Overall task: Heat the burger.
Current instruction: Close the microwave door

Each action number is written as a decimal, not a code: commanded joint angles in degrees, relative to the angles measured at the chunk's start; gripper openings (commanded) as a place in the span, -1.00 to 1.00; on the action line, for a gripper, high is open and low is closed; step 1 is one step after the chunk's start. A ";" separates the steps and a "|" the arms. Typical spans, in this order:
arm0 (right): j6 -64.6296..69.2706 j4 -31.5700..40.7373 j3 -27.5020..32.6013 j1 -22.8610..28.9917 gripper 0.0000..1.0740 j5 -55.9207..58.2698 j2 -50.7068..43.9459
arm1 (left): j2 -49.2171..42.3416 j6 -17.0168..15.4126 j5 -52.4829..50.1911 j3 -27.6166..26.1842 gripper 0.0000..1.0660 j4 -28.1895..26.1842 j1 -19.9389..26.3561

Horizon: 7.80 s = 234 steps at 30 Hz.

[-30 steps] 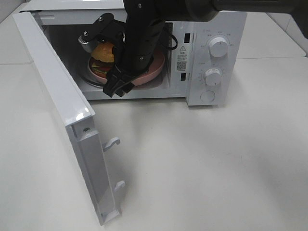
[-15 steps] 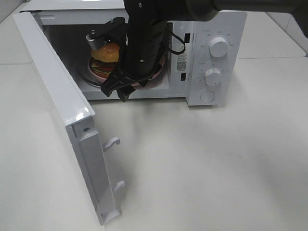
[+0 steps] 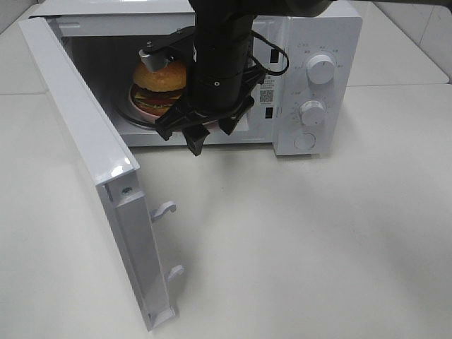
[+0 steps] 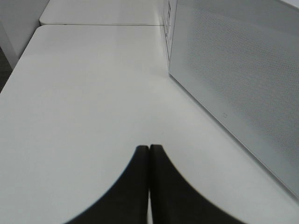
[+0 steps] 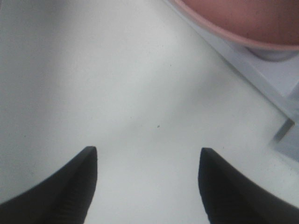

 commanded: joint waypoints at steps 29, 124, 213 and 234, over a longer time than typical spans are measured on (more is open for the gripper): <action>8.19 5.44 6.76 -0.23 0.11 13.01 -9.40 | -1.15 0.00 -0.80 0.06 -0.99 -0.17 0.06; 1.20 7.62 76.26 -32.72 0.11 -0.97 -126.22 | -1.09 0.17 -0.80 0.06 -0.99 -0.46 0.06; 1.32 7.62 76.26 -32.72 0.10 -0.97 -126.22 | 85.83 52.48 -57.35 -12.20 -0.99 -47.50 -22.40; 1.32 7.62 76.26 -32.72 0.10 -0.97 -126.22 | 98.84 52.48 -56.95 -27.73 -0.99 -47.50 -26.93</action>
